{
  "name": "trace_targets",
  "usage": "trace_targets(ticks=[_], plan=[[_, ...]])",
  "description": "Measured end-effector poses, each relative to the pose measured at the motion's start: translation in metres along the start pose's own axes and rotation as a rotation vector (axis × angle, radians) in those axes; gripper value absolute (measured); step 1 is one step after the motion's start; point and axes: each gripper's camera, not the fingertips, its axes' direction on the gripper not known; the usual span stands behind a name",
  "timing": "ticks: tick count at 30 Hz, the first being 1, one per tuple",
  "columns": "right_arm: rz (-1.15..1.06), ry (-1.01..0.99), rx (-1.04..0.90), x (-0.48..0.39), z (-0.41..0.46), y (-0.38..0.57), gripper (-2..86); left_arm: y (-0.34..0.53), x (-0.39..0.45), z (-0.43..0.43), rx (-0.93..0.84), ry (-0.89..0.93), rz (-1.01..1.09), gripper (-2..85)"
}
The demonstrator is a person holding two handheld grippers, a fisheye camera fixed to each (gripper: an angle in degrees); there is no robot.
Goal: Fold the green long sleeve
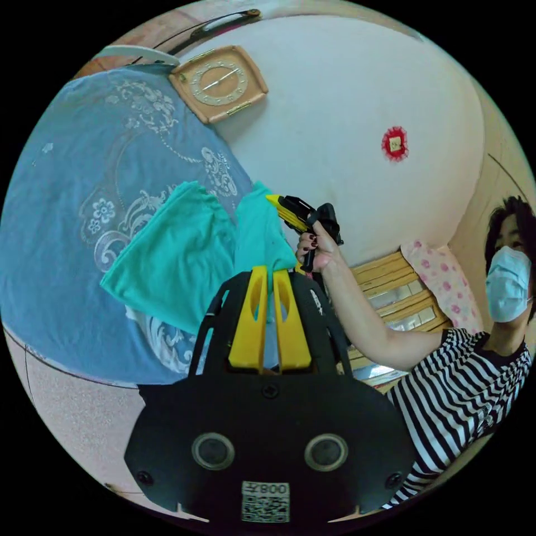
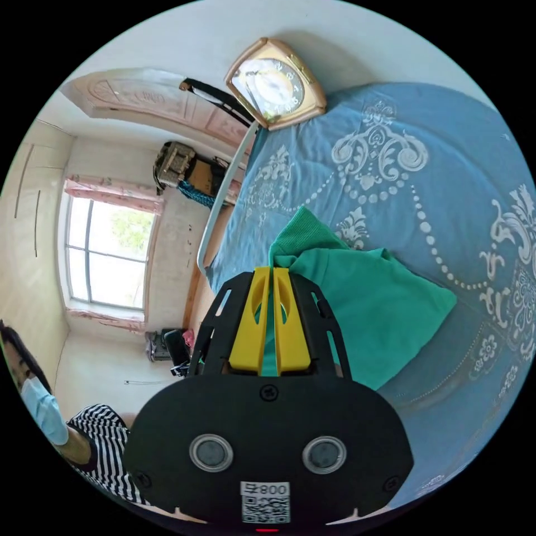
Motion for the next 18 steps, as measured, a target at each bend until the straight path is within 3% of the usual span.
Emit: trace_targets(ticks=[18], plan=[[0.065, 0.058, -0.146, -0.018, 0.156, -0.063, 0.8, -0.063, -0.085, -0.164, 0.105, 0.072, -0.207, 1.8]])
